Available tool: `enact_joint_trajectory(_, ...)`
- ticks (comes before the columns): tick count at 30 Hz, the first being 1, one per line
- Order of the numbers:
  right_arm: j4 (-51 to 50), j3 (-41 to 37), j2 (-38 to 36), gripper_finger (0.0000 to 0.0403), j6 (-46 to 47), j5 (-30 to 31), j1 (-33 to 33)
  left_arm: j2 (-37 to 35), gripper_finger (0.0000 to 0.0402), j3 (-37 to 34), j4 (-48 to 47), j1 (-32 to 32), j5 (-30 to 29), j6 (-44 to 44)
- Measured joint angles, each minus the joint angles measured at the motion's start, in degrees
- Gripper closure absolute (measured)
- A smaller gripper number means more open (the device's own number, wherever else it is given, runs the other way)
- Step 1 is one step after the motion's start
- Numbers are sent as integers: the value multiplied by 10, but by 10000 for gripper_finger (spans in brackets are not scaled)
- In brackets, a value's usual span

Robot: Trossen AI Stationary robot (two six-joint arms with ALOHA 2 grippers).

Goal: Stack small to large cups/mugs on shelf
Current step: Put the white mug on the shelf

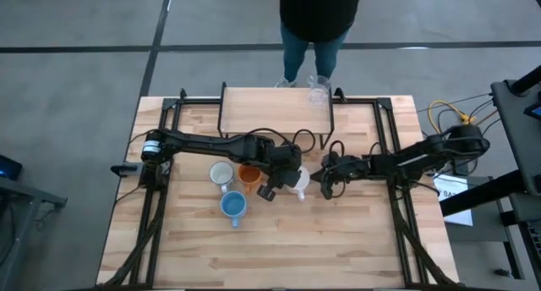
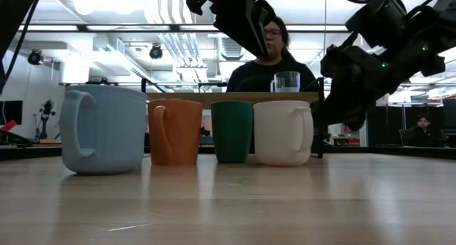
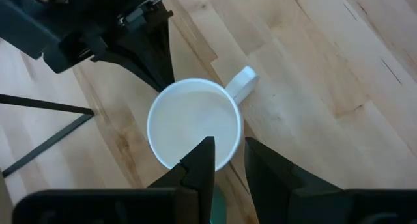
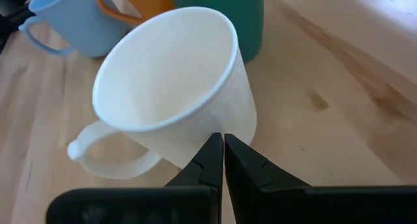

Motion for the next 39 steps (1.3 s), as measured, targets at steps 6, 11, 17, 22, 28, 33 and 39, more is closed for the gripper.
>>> enact_joint_trajectory(6, 13, 9, 25, 394, -1, -6, 0, 0, 333, 0, 0, 0, 0, 0)
enact_joint_trajectory(11, 14, 27, 40, 394, -15, -15, 0, 0, 333, -1, -1, 0, 0, 0)
enact_joint_trajectory(17, 12, 37, 25, 394, -19, -15, -1, 0, 333, -1, -24, 0, 0, 0)
enact_joint_trajectory(22, -47, 38, -38, 394, -21, -2, -1, 0, 333, -2, -63, -3, 0, -1)
enact_joint_trajectory(28, -141, 32, -167, 394, -61, 41, -1, 0, 333, -5, -66, -7, 2, -1)
enact_joint_trajectory(33, -184, -10, -277, 394, -68, 78, -1, 0, 333, -11, -54, -7, 2, -4)
enact_joint_trajectory(39, -188, -73, -377, 394, -29, 91, -1, 0, 333, -15, -49, -9, 6, -12)
